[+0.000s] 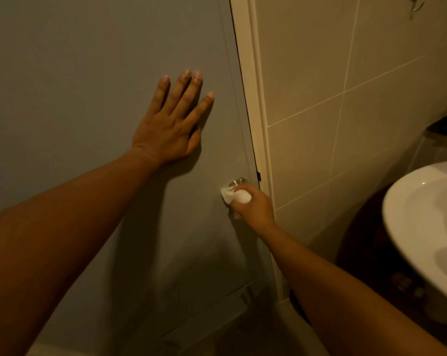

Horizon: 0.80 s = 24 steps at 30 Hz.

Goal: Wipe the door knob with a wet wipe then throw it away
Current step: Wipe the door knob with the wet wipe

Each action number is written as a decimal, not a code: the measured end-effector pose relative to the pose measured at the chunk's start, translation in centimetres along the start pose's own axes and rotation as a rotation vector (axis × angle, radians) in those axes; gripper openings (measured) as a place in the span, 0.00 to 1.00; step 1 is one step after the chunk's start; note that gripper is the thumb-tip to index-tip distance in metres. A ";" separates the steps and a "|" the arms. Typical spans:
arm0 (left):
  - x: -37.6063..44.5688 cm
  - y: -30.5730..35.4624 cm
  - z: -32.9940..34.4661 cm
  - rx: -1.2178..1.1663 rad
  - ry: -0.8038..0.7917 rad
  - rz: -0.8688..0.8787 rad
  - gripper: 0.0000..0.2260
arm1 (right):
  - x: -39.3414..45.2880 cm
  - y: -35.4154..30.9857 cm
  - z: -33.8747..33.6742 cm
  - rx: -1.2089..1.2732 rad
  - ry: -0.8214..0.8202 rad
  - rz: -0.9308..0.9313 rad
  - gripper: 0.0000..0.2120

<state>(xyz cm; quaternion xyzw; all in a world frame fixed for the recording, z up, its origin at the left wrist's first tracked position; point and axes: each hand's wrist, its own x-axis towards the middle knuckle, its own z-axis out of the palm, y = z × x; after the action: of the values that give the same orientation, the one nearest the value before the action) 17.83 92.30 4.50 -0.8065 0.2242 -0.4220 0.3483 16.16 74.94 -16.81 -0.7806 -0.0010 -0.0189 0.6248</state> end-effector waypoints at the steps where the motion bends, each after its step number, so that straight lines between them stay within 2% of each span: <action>1: 0.0 0.0 0.1 0.002 0.006 0.001 0.30 | -0.2 -0.5 0.0 0.247 0.001 0.156 0.15; 3: 0.0 0.0 0.2 0.000 0.015 0.003 0.30 | -0.7 -0.8 -0.1 0.690 -0.054 0.390 0.18; 6: -0.1 -0.1 0.3 0.000 0.021 0.004 0.30 | -1.7 -0.9 0.9 1.355 -0.107 0.550 0.21; 8: -0.1 -0.1 0.3 0.002 0.020 0.006 0.30 | -1.9 -1.2 1.9 1.532 -0.058 0.594 0.20; 11: 0.0 -0.1 0.2 -0.006 0.016 0.008 0.30 | -1.9 -1.3 2.2 1.519 -0.051 0.583 0.19; 13: 0.0 -0.1 0.2 -0.012 0.021 0.004 0.30 | -1.9 -1.0 1.4 1.347 -0.086 0.536 0.18; 16: 0.0 0.0 0.3 -0.018 0.045 0.002 0.30 | -1.4 -0.8 0.2 0.702 -0.065 0.375 0.15; 21: -0.1 0.0 0.7 -0.017 0.043 -0.003 0.30 | -0.1 0.0 -1.0 -0.488 -0.126 -0.256 0.16; 22: -0.1 0.0 0.7 -0.017 0.040 -0.003 0.30 | -0.2 0.5 -0.9 -0.650 -0.114 -0.359 0.16; 24: -0.1 -0.1 0.7 -0.014 0.038 -0.004 0.30 | -0.4 1.6 -0.6 -0.762 -0.088 -0.459 0.18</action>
<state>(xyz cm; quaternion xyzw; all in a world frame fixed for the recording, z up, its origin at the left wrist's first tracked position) 18.33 92.70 4.21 -0.8013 0.2323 -0.4362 0.3373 15.77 74.02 -18.21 -0.9347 -0.1936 -0.1230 0.2716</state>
